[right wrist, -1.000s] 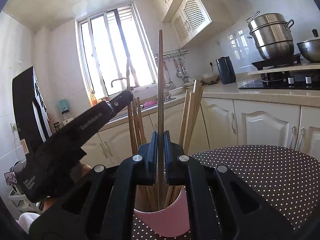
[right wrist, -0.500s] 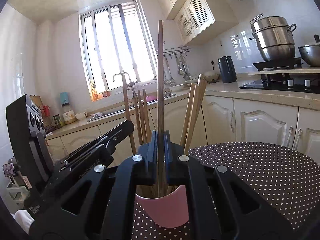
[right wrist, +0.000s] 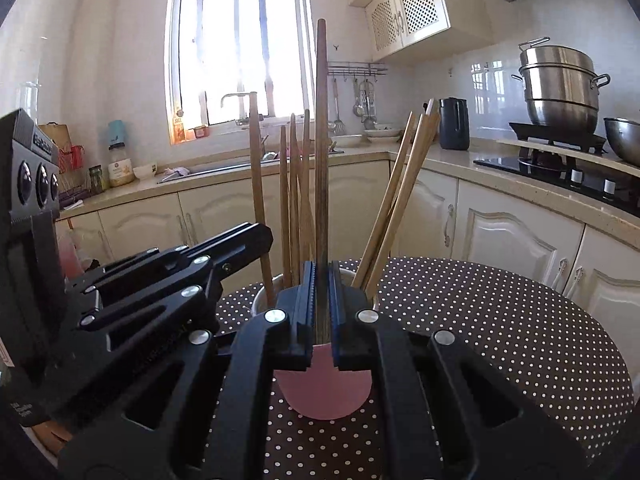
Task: Organize utensils
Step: 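Lower both chopsticks into the pink cup, then open both grippers and pull them back from the cup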
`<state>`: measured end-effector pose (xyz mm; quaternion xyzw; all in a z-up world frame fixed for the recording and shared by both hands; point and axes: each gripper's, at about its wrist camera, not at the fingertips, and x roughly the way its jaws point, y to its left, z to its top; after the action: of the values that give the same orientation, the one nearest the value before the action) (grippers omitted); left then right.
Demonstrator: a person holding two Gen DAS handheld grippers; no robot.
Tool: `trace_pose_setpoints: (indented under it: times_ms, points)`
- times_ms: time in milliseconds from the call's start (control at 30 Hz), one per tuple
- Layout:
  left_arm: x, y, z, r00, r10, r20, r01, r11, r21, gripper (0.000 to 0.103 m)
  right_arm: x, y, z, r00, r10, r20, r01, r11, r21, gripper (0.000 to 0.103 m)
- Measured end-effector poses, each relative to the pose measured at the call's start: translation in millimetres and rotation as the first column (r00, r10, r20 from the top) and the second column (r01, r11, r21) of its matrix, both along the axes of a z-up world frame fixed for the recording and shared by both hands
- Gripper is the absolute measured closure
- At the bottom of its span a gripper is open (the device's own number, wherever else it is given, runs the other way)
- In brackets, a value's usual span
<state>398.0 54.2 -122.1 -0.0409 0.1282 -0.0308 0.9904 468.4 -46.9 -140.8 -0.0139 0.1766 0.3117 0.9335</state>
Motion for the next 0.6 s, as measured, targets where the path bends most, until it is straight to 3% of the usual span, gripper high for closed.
trace_pose_setpoints:
  times_ms: [167, 300, 600]
  points:
    - [-1.0, 1.6, -2.0, 1.0, -0.002, -0.027, 0.002, 1.0, -0.002, 0.095, -0.2, -0.3, -1.5, 1.0, -0.002, -0.01, 0.002, 1.0, 0.003, 0.096]
    - [-4.5, 5.1, 1.4, 0.999, 0.015, -0.029, -0.016, 1.0, -0.009, 0.079, -1.0, -3.2, 1.8, 1.0, -0.01, -0.022, 0.01, 1.0, 0.013, 0.096]
    - [-20.3, 6.0, 13.7, 1.0, 0.01, -0.02, -0.01, 1.0, -0.002, 0.058, -14.1, -12.2, 14.7, 0.999, -0.036, -0.026, 0.037, 0.998, 0.045, 0.095]
